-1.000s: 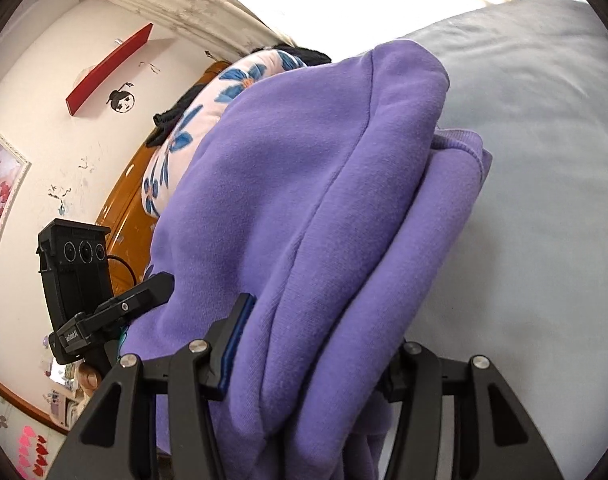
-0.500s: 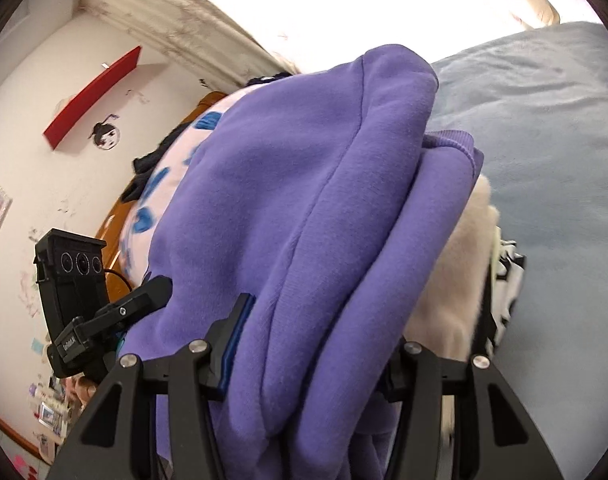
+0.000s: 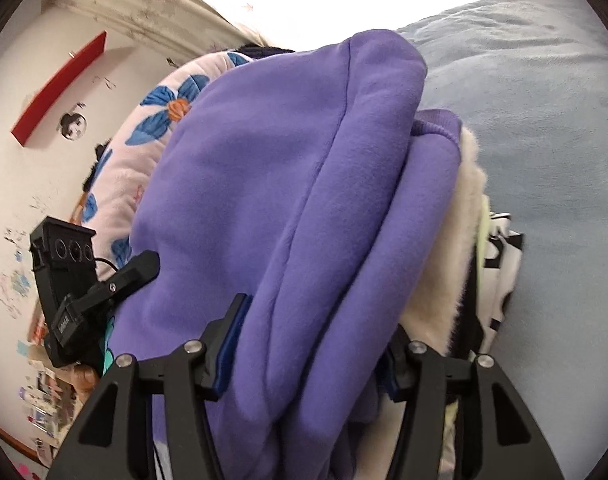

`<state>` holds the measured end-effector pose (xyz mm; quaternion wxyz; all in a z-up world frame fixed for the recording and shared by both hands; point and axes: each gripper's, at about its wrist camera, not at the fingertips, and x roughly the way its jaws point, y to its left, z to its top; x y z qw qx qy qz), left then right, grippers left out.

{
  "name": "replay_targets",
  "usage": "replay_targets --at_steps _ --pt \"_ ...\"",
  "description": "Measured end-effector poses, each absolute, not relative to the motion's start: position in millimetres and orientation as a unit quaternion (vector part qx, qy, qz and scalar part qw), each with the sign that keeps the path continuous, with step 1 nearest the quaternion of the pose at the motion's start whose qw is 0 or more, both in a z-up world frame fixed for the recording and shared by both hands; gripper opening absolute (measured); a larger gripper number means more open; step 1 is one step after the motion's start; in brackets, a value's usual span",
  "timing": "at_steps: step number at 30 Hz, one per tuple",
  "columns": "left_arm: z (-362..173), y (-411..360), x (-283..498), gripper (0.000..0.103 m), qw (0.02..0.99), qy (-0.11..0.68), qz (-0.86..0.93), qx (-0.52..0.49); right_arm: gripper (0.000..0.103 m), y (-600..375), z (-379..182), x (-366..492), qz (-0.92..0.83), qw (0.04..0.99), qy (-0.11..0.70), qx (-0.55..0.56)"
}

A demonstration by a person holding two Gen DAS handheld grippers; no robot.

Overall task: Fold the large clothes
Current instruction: 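Carry the hoodie bundle with both tools onto the stack of folded clothes, then open both tools and release the hoodie on the stack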

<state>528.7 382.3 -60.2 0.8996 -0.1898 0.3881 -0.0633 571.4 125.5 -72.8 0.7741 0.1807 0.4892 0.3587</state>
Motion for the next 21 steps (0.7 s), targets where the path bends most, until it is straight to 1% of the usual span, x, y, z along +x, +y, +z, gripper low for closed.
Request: replay_targets --at_steps 6,10,14,18,21 --pt "-37 361 495 0.101 0.907 0.391 -0.007 -0.158 0.058 103 -50 540 0.330 0.789 0.499 0.140" --pt "-16 346 459 0.101 0.909 0.389 0.004 -0.151 0.058 85 -27 509 0.311 0.797 0.505 0.114" --pt "7 320 419 0.101 0.910 0.394 0.002 -0.130 0.058 60 5 468 0.310 0.801 0.502 0.101" --pt "36 285 369 0.101 0.912 0.395 0.001 -0.107 0.058 38 41 423 0.312 0.808 0.495 0.067" --pt "57 263 336 0.101 0.912 0.396 0.013 -0.107 0.058 16 70 383 0.317 0.813 0.485 0.052"
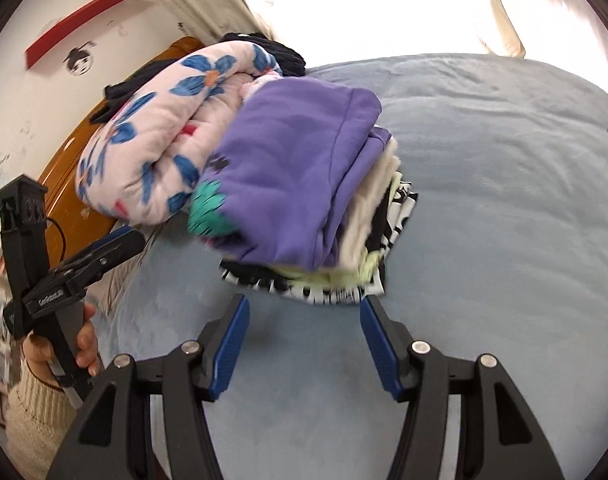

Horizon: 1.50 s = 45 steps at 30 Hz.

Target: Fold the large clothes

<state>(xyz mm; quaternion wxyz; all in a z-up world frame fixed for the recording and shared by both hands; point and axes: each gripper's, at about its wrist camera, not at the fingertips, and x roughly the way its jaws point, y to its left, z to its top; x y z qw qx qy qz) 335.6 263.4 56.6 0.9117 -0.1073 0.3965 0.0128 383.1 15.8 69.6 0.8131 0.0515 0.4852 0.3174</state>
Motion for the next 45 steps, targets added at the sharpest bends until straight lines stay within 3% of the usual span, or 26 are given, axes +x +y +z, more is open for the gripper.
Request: replay_targets --at_steps 7,16,24,33,39,45 --pt "90 214 264 0.101 0.912 0.392 0.009 -0.118 0.058 -32 115 295 0.324 0.823 0.466 0.026" --pt "102 132 191 0.101 0.921 0.382 -0.012 -0.078 0.058 -89 133 221 0.315 0.844 0.433 0.019" --pt "92 67 143 0.101 0.920 0.386 -0.029 -0.060 0.058 -134 107 179 0.284 0.851 0.440 0.020" --pt "64 4 98 0.101 0.928 0.371 -0.013 -0.020 0.058 -172 104 123 0.216 0.882 0.414 -0.056" --pt "37 -25 73 0.101 0.933 0.360 -0.008 -0.014 0.063 -182 73 91 0.154 0.897 0.402 -0.103" --pt "14 -39 55 0.101 0.931 0.363 0.013 -0.018 0.063 -197 41 67 0.124 0.909 0.397 -0.032"
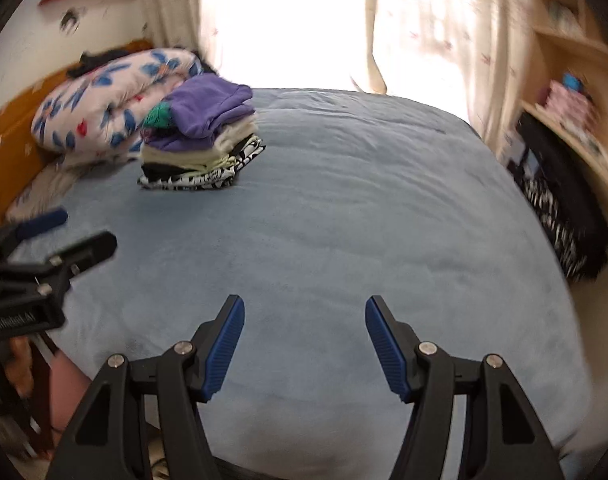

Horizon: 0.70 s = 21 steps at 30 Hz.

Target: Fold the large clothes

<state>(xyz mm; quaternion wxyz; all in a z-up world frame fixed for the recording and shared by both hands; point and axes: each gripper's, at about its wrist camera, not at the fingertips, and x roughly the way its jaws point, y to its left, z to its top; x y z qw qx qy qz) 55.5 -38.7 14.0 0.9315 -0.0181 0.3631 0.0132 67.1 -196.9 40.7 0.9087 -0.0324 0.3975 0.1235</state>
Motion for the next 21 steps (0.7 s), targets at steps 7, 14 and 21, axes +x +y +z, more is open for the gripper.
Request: replay_targets --at_steps 7,14,21 --pt "-9 -42 42 0.101 0.928 0.369 0.041 -0.035 0.063 -195 25 49 0.083 0.930 0.357 0.024" --pt "-29 -42 43 0.101 0.921 0.385 0.054 -0.032 0.064 -179 11 51 0.078 0.929 0.361 0.000" --pt "-36 -36 51 0.101 0.917 0.392 0.064 -0.039 0.064 -172 7 51 0.073 0.931 0.359 -0.015"
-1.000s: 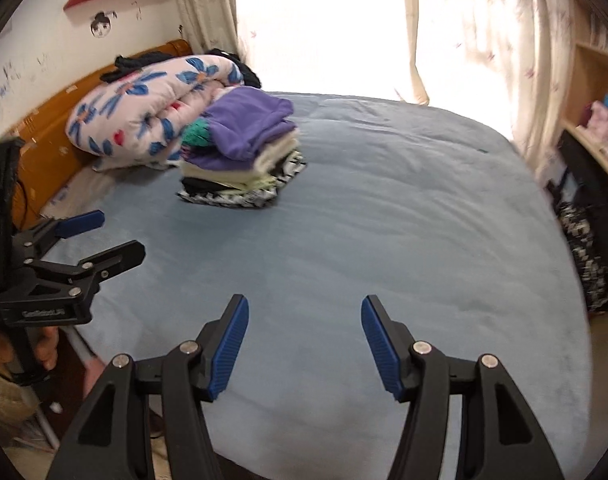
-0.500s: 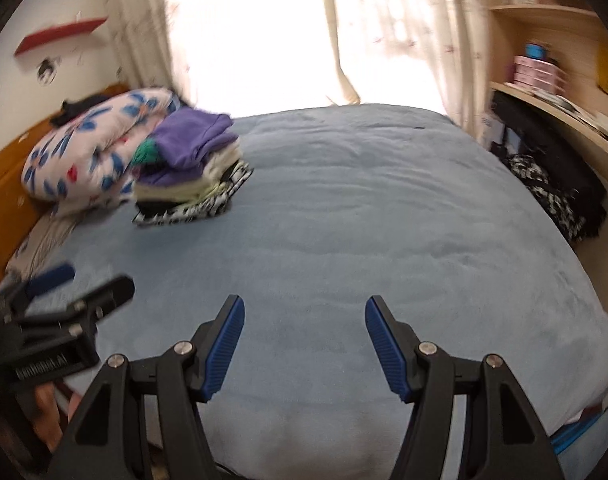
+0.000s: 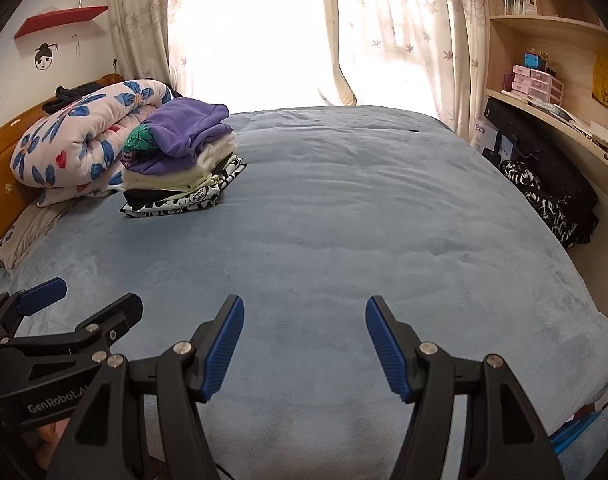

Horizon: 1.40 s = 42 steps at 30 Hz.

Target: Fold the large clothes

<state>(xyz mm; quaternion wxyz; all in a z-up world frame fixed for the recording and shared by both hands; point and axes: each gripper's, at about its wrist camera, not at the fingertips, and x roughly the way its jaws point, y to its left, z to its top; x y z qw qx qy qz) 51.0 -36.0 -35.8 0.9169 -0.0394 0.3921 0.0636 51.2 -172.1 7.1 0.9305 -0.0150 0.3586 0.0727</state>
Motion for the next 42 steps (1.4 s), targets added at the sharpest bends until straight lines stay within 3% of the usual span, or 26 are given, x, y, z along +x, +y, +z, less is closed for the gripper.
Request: replay_targets --at_steps 42 --pt "-44.0 -39.8 57.6 0.101 0.911 0.404 0.080 -0.027 0.064 -179.6 1.3 59.3 0.065 0.929 0.364 -0.019"
